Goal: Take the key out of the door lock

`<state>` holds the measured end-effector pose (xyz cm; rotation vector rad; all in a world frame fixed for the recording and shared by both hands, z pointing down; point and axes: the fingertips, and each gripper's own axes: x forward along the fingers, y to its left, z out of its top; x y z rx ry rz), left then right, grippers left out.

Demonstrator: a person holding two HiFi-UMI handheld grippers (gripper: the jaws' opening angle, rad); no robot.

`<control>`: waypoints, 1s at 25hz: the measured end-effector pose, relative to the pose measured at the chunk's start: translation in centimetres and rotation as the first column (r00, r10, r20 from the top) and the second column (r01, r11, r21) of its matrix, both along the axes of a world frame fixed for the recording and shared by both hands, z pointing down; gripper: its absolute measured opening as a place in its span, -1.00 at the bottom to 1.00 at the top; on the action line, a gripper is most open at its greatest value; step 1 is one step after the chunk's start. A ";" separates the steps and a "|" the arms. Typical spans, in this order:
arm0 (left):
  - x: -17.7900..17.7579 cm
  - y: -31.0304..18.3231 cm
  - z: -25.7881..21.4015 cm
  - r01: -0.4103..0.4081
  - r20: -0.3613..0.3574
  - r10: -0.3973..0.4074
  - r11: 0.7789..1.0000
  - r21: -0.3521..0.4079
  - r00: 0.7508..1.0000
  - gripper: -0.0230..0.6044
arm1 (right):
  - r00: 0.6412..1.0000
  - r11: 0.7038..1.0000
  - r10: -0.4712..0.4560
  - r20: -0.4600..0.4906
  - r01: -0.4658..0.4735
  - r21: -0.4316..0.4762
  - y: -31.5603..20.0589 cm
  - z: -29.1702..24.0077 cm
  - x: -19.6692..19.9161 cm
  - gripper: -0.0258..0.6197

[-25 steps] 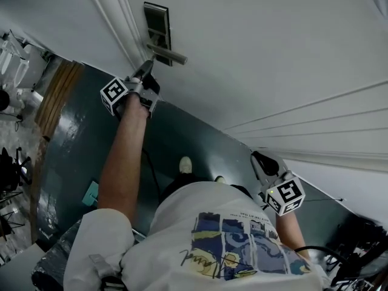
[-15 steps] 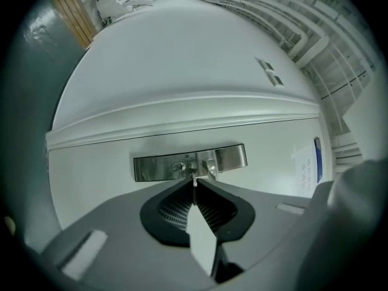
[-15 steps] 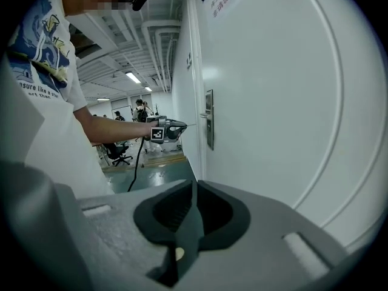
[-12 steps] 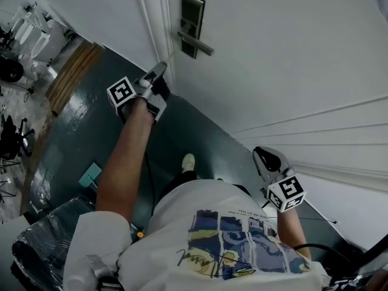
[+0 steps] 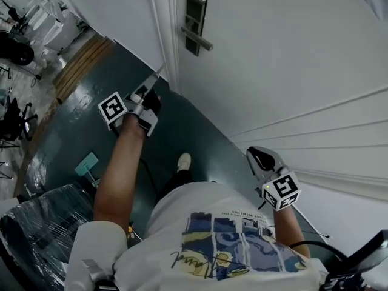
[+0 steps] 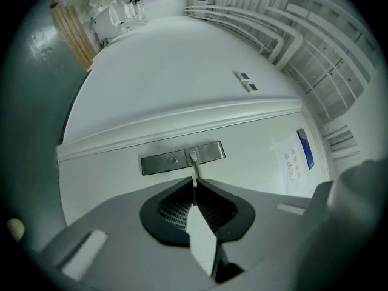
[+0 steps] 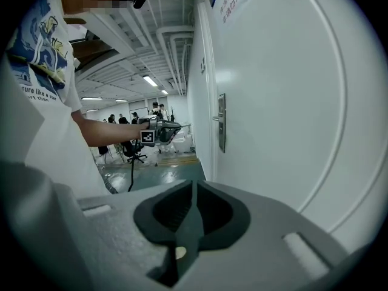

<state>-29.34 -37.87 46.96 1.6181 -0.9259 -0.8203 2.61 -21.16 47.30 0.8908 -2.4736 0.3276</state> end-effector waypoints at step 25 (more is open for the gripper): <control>10.7 24.2 -5.7 0.001 0.556 -0.102 0.984 0.178 0.825 -0.85 | 0.985 0.986 -0.162 0.063 0.159 0.048 8.2 0.0 6.7 -0.84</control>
